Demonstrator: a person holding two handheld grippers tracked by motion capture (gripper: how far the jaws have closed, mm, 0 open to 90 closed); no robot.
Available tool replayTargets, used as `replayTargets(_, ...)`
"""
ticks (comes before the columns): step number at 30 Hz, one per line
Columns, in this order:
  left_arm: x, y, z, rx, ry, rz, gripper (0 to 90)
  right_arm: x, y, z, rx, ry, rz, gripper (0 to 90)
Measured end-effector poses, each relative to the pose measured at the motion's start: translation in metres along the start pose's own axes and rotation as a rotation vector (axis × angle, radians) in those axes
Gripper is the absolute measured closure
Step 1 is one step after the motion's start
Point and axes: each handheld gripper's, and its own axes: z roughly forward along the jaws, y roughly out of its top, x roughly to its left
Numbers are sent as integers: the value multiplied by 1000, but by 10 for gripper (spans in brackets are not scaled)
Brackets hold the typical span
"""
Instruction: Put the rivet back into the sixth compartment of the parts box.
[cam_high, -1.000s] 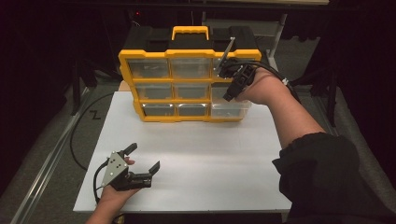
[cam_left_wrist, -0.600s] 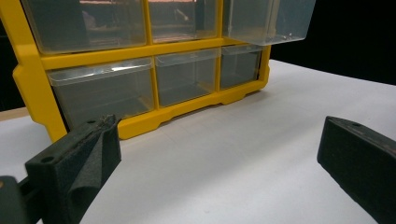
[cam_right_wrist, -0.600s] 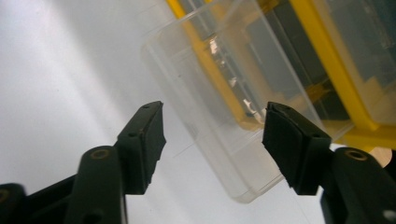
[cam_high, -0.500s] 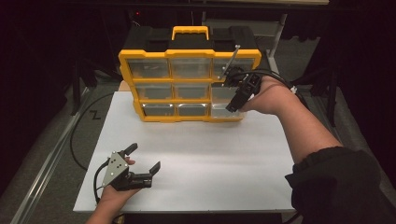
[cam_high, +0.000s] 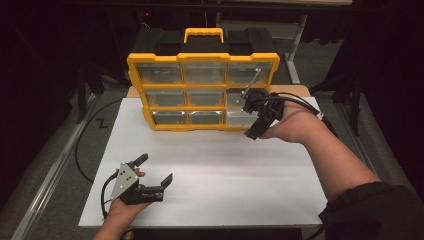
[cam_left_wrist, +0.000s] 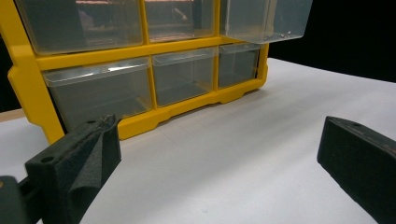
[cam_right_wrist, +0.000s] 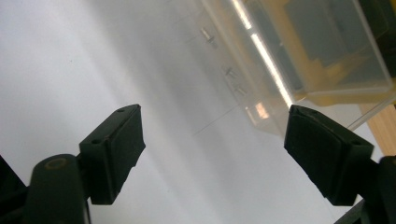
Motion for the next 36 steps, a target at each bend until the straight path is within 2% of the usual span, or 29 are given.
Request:
replayTargets(7, 0, 0, 1, 2, 2, 0, 3, 10, -15, 12, 6, 1, 1, 141)
replayTargets(11, 0, 0, 0, 3, 2, 0, 3, 14, -23, 23, 10, -2, 14, 99)
replayTargets(18, 0, 0, 1, 2, 0, -1, 3, 22, -36, 47, 23, 2, 5, 34)
replayTargets(25, -1, 0, 1, 5, -3, 4, 2, 26, -47, 68, 20, 27, 47, 11)
replayTargets(36, -2, -1, 2, 9, -3, 6, 3, 34, -66, 104, 29, 50, 87, 9)
